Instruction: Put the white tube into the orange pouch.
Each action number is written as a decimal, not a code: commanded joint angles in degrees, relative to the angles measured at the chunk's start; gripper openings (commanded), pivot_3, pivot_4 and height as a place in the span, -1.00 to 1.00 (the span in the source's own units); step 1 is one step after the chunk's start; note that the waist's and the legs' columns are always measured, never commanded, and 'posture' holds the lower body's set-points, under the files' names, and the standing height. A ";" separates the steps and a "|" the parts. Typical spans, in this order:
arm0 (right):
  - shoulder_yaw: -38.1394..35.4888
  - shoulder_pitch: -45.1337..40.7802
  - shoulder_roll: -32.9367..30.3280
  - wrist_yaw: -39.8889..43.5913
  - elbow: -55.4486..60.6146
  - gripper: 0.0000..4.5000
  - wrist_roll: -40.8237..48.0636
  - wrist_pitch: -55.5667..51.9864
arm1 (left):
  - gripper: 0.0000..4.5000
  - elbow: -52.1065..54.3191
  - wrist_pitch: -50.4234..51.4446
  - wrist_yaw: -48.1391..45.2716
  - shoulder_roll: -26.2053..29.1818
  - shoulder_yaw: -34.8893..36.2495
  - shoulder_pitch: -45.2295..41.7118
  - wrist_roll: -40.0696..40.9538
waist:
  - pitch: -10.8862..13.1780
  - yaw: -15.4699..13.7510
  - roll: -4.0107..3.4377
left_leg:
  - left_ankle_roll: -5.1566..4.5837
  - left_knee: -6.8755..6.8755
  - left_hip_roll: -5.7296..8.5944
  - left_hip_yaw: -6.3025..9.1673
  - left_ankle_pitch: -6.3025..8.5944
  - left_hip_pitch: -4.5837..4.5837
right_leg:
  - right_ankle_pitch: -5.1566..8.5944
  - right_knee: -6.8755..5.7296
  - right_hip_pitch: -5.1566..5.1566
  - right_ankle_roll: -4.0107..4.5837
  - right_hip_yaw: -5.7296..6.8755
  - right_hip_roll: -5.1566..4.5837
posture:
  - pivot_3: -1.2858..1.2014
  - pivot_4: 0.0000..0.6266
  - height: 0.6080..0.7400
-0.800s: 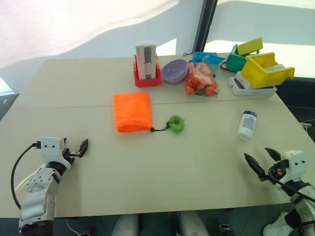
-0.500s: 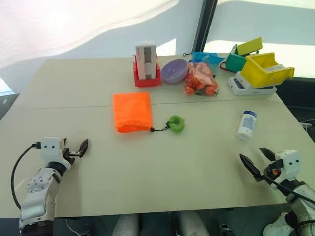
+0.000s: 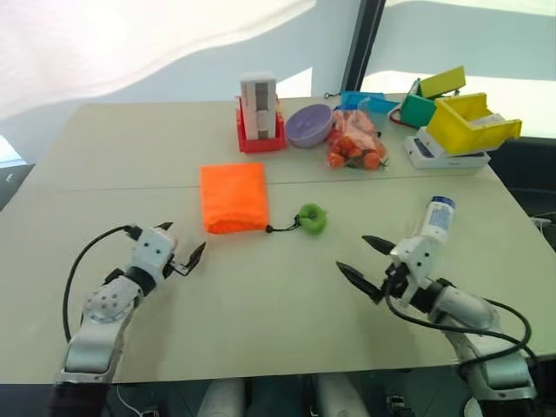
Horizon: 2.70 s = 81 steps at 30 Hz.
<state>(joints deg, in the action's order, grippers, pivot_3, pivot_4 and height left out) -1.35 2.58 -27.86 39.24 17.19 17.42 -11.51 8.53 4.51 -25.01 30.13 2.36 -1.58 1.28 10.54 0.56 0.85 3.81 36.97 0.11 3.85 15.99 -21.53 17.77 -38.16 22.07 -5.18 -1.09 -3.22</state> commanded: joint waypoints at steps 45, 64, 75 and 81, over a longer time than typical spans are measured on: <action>-17.25 -8.86 15.18 -45.41 -4.21 1.00 -14.06 -14.64 | -0.99 -5.38 0.34 -4.29 -4.33 -7.75 -12.74 -4.09 | 0.01 0.68 -0.04 | -0.06 0.04 0.04 -0.28 0.03 0.06 | -0.10 -0.27 0.21 -0.09 -0.19 0.05 | 0.03 -0.52 1.00; -17.12 -10.67 16.38 -44.30 -4.95 -0.02 -11.21 -14.74 | -1.00 -4.74 0.84 -3.88 -4.73 -7.18 -12.12 -4.00 | 0.01 0.48 -0.07 | -0.12 0.05 0.04 -0.32 0.01 -0.01 | -0.12 -0.27 0.24 -0.09 -0.20 0.03 | 0.03 -0.52 1.00; 0.20 -1.82 2.12 -8.15 11.77 -0.02 1.54 -10.88 | -1.00 -4.79 8.40 -7.72 -5.69 -3.79 -14.45 4.79 | 0.03 0.37 -0.08 | -0.12 0.06 0.01 -0.28 0.02 -0.02 | -0.11 -0.24 0.22 -0.10 -0.17 0.14 | 0.03 -0.52 1.00; 10.78 -4.39 -1.53 -1.12 11.31 -0.02 0.30 -12.74 | -1.00 -4.43 12.04 -9.69 -5.31 -3.05 -16.54 7.78 | 0.08 0.65 0.01 | -0.13 0.16 0.01 -0.25 0.02 -0.02 | -0.15 -0.13 0.14 -0.16 -0.18 0.13 | 0.03 -0.52 1.00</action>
<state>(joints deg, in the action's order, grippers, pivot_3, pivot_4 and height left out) 7.40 0.63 -30.14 37.79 28.50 18.97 -24.85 1.50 15.78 -34.03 24.69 -1.68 -17.05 7.30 10.61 1.21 0.86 3.68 37.15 0.13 3.59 16.01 -21.53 17.60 -38.29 22.21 -5.33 -1.30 -3.09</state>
